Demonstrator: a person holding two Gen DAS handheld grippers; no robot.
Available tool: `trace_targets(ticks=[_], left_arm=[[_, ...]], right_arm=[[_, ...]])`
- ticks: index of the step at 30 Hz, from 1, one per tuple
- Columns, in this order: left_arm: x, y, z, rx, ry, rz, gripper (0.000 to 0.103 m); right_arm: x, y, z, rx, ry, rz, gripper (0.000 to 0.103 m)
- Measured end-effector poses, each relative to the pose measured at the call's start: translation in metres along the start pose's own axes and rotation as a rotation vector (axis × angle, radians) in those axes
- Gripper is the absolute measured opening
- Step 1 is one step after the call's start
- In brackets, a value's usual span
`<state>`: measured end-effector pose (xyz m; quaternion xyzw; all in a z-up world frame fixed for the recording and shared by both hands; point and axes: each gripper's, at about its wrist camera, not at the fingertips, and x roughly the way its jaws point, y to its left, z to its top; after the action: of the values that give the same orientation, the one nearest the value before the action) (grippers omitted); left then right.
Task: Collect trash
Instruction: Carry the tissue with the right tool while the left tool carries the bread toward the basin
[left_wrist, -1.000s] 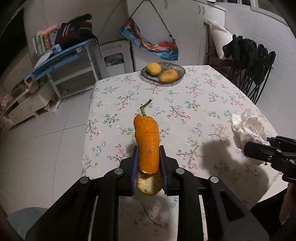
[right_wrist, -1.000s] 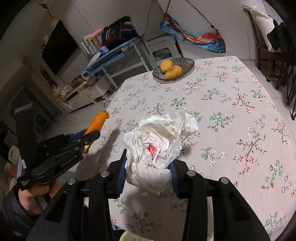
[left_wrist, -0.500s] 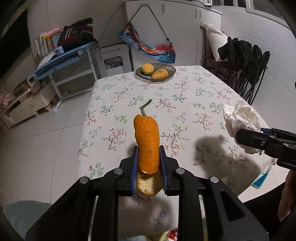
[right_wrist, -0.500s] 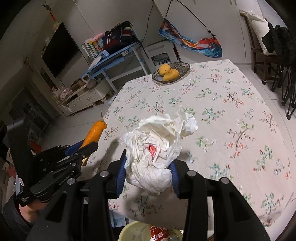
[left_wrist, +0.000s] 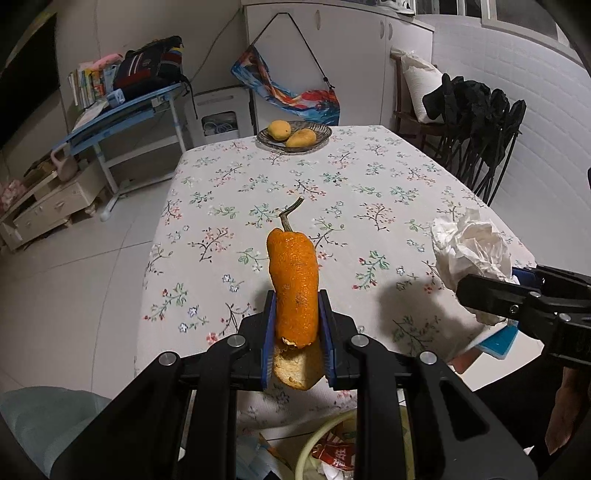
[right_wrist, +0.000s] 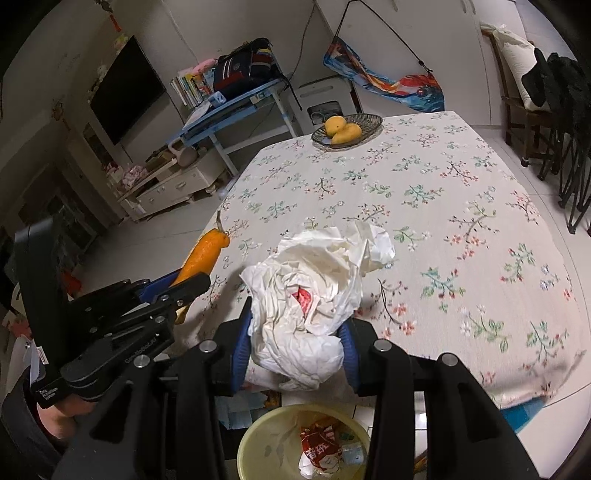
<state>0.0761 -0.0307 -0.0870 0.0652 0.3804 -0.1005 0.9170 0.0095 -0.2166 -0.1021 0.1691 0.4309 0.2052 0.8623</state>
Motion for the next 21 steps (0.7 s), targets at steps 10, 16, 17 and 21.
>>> trace_targets(ticks=[10, 16, 17, 21], left_arm=[[-0.021, -0.005, -0.014, -0.013, -0.055, -0.012, 0.021], [-0.036, -0.006, -0.025, -0.032, -0.083, -0.019, 0.021], [-0.038, -0.005, -0.027, -0.034, -0.086, -0.021, 0.021], [-0.047, -0.006, -0.034, -0.041, -0.099, -0.023, 0.021]], right_arm=[[-0.018, -0.002, -0.017, 0.018, -0.021, -0.005, 0.041], [-0.025, 0.001, -0.029, 0.013, -0.014, -0.004, 0.042], [-0.026, 0.002, -0.031, 0.012, -0.013, -0.003, 0.042], [-0.030, 0.005, -0.039, 0.005, -0.004, -0.002, 0.042]])
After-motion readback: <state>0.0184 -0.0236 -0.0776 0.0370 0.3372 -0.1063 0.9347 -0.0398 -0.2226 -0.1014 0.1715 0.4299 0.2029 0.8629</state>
